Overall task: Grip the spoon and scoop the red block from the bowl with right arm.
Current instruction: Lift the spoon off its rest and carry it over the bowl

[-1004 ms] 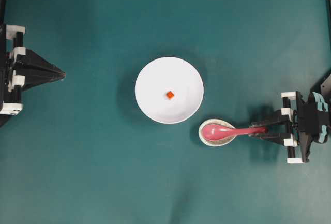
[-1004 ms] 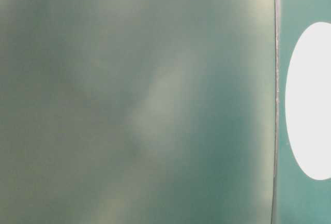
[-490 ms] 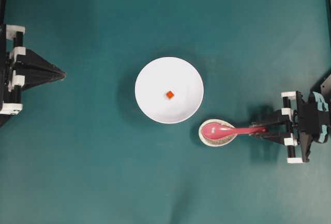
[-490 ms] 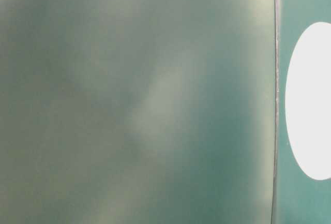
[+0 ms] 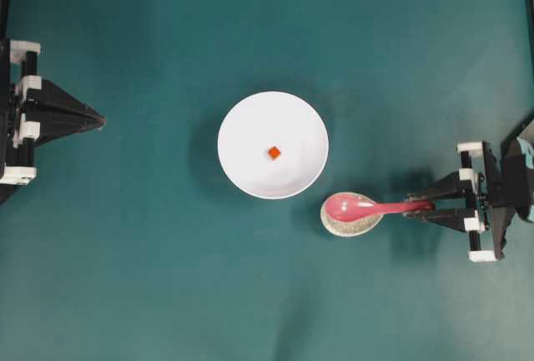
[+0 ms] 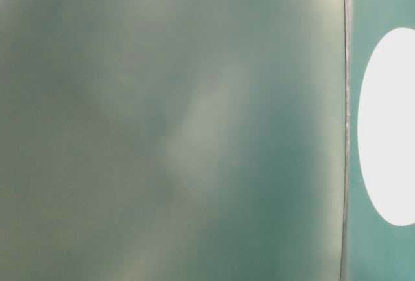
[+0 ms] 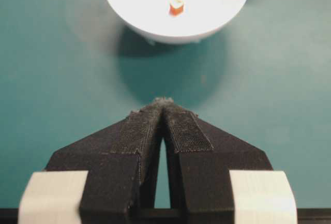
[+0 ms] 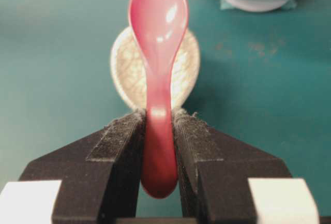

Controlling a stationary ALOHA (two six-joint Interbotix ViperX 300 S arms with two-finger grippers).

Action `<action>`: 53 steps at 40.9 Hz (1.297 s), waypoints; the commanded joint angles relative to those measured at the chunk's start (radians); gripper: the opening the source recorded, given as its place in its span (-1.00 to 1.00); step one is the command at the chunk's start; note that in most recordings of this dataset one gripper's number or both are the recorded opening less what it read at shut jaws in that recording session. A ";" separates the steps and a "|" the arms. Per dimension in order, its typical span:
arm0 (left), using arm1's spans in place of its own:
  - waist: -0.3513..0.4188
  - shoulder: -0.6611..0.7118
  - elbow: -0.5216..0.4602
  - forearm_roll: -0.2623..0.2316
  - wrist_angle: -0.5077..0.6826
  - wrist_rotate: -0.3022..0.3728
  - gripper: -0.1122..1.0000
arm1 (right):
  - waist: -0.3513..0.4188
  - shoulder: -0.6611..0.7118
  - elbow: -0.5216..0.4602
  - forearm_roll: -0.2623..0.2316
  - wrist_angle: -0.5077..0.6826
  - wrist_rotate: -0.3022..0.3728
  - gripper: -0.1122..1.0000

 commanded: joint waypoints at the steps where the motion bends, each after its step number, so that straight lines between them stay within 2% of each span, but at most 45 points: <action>1: 0.003 0.008 -0.023 0.002 -0.006 0.000 -0.80 | -0.032 -0.066 -0.015 0.000 0.034 -0.029 -0.34; 7: 0.003 0.006 -0.023 0.002 -0.005 0.000 -0.80 | -0.101 -0.161 -0.046 0.000 0.135 -0.100 -0.35; 17: 0.003 0.006 -0.025 0.002 -0.008 -0.002 -0.80 | -0.264 -0.342 -0.124 0.000 0.413 -0.241 -0.35; 28: 0.003 0.006 -0.025 0.000 -0.011 -0.005 -0.80 | -0.437 -0.479 -0.232 -0.003 0.701 -0.331 -0.35; 43: 0.003 0.000 -0.026 0.002 -0.006 -0.018 -0.80 | -0.632 -0.518 -0.391 -0.026 1.089 -0.356 -0.35; 53: 0.003 -0.002 -0.025 0.002 -0.006 -0.018 -0.80 | -0.703 -0.515 -0.468 -0.084 1.218 -0.356 -0.35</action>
